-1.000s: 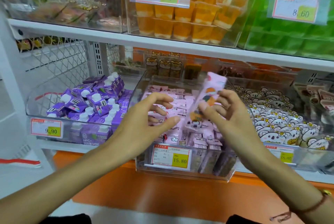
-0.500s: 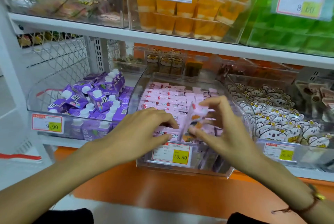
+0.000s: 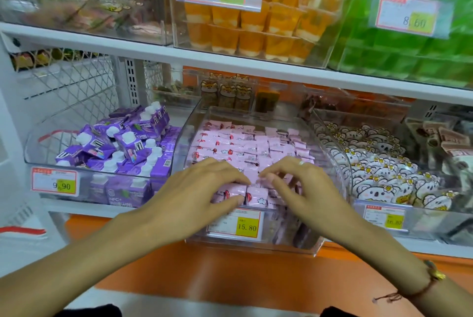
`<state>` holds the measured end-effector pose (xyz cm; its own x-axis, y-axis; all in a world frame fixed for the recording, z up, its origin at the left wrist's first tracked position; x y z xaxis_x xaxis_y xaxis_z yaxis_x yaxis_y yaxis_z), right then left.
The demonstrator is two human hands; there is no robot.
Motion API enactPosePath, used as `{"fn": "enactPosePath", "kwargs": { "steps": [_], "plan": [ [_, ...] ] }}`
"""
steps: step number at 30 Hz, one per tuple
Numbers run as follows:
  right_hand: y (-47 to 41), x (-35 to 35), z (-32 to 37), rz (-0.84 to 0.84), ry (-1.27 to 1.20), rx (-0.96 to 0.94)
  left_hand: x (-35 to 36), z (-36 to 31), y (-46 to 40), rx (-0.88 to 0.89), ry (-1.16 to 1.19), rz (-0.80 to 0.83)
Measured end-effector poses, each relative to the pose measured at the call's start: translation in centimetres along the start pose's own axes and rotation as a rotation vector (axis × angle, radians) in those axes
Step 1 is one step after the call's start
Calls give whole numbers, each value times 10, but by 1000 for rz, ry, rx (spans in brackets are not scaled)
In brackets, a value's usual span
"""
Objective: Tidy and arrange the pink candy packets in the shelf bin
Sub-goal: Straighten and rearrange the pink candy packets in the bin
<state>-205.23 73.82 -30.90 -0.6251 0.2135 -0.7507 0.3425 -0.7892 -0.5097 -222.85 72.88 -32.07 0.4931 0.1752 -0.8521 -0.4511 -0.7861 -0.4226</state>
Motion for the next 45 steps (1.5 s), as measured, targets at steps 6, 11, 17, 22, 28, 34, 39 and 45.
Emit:
{"fn": "enactPosePath", "kwargs": {
  "steps": [6, 11, 17, 22, 28, 34, 39, 45],
  "plan": [
    [-25, 15, -4, 191, 250, 27, 4, -2, 1, 86, -63, 84],
    [-34, 15, -3, 228, 64, 95, 2, -4, 1, 96, -51, 89],
    [-34, 21, -4, 231, -109, 157, 4, -5, 0, 91, -56, 96],
    [-38, -16, 2, -191, -334, 181, 4, -4, 0, 71, -11, 82],
    [-22, -51, -2, -635, -804, 380, -16, 6, -1, -161, 378, -268],
    [-10, 0, 3, -254, -1355, 783, -29, -15, -4, 57, 349, -353],
    [-11, -2, -1, -204, -1264, 751, -28, -11, -5, -79, 611, -355],
    [-11, -28, 26, -236, -226, 56, -5, 8, -4, -644, 1200, -212]
  ]
}}
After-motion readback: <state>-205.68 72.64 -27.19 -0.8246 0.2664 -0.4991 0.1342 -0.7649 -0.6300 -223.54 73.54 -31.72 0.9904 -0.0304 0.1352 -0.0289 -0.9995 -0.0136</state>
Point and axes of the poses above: each hand's wrist, its own y-axis away from the middle knuckle, its own x-axis out of the palm, z = x × y, the point moved 5 cm from there along -y, towards the middle knuckle, and after that the axes turned 3 degrees about -z, right-handed, at the moved point
